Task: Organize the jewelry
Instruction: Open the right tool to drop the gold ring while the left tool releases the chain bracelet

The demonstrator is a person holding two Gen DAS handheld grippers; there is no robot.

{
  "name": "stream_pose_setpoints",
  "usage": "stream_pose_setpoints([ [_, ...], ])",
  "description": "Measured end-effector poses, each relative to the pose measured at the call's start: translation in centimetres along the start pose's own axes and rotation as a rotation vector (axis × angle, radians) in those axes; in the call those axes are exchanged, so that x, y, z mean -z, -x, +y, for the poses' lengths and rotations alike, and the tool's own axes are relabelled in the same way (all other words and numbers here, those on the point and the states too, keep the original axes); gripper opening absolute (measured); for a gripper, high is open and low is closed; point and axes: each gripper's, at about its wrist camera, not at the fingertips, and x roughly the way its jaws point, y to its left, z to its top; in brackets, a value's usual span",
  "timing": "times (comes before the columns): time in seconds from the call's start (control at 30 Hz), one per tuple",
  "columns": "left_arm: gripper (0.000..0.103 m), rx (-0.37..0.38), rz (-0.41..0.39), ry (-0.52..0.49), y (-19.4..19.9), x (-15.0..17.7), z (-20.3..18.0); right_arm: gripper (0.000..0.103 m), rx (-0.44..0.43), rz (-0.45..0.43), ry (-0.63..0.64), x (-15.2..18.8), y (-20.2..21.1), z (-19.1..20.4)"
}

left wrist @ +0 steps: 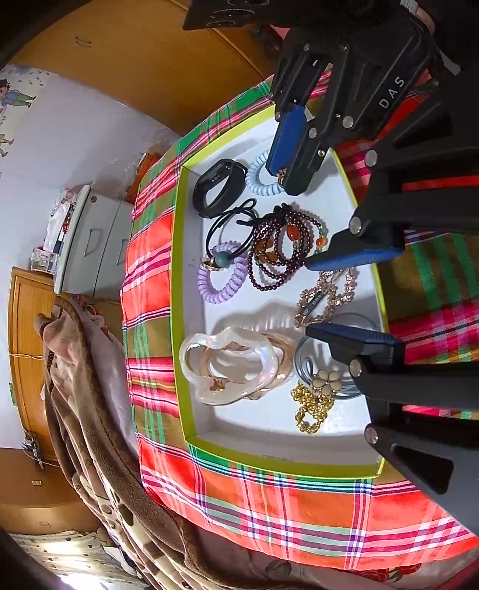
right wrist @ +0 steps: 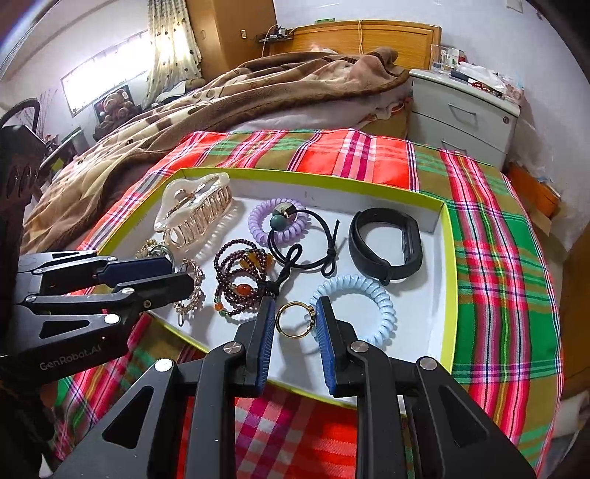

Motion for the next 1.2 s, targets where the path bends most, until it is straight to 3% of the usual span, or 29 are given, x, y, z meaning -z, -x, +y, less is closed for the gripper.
stream_pose_setpoints([
  [0.6,0.031,-0.01,-0.007,0.006,0.7,0.5,-0.2,0.027,0.024,-0.006,-0.017,0.2,0.5,-0.3],
  [1.03,0.036,-0.037,-0.048,0.018,2.9,1.3,-0.6,0.028,0.033,-0.062,-0.042,0.5,2.7,0.0],
  [1.2,0.039,-0.068,-0.07,0.019,4.3,2.2,-0.9,0.043,0.042,-0.088,-0.053,1.1,4.1,0.4],
])
